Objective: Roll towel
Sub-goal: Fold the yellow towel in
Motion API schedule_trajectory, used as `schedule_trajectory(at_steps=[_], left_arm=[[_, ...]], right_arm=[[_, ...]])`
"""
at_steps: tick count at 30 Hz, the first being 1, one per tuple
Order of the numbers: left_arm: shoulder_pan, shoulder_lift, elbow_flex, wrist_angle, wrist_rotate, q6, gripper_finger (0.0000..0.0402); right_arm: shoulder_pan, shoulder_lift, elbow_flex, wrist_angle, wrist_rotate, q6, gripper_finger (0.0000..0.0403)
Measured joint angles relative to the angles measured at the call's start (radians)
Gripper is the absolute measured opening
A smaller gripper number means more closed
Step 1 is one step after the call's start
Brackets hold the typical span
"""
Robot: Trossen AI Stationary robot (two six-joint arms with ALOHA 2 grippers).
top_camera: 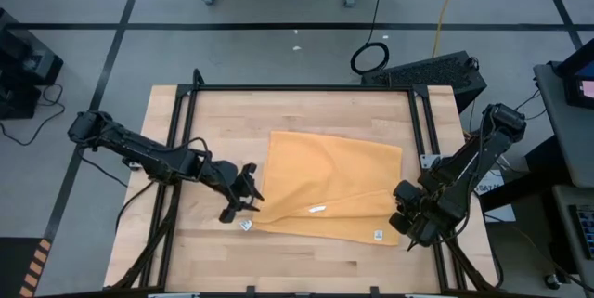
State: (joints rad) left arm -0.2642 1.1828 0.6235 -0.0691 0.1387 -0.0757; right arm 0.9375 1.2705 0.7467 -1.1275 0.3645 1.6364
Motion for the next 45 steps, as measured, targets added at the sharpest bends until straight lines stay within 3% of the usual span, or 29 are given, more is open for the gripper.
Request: schedule_trajectory(at_steps=[5,11,17,22,31,38,45], left_arm=[[-0.002,0.014,-0.002,0.000,-0.105,-0.139,0.0179],[-0.103,0.097,-0.053,0.087,-0.194,-0.266,0.0180],[-0.194,0.214,-0.057,0.199,-0.352,-0.268,0.0180],[-0.231,0.294,-0.057,0.225,-0.363,-0.289,0.0180],[-0.296,0.392,-0.057,0.241,-0.357,-0.308,0.0180],[-0.314,0.390,-0.057,0.284,-0.358,-0.287,0.0180],[-0.314,0.390,-0.056,0.281,-0.361,-0.281,0.0180]], right_arm=[[-0.004,0.000,0.000,0.000,-0.045,0.008,0.0091],[-0.036,0.000,0.021,-0.064,-0.233,-0.113,0.0091],[-0.137,-0.035,-0.004,-0.075,-0.200,-0.308,0.0101],[-0.258,-0.121,-0.033,0.088,-0.134,-0.372,0.0116],[-0.432,-0.136,-0.143,0.249,-0.195,-0.367,0.0142],[-0.480,-0.136,-0.241,0.402,-0.209,-0.320,0.0158],[-0.481,-0.133,-0.250,0.422,-0.207,-0.310,0.0136]])
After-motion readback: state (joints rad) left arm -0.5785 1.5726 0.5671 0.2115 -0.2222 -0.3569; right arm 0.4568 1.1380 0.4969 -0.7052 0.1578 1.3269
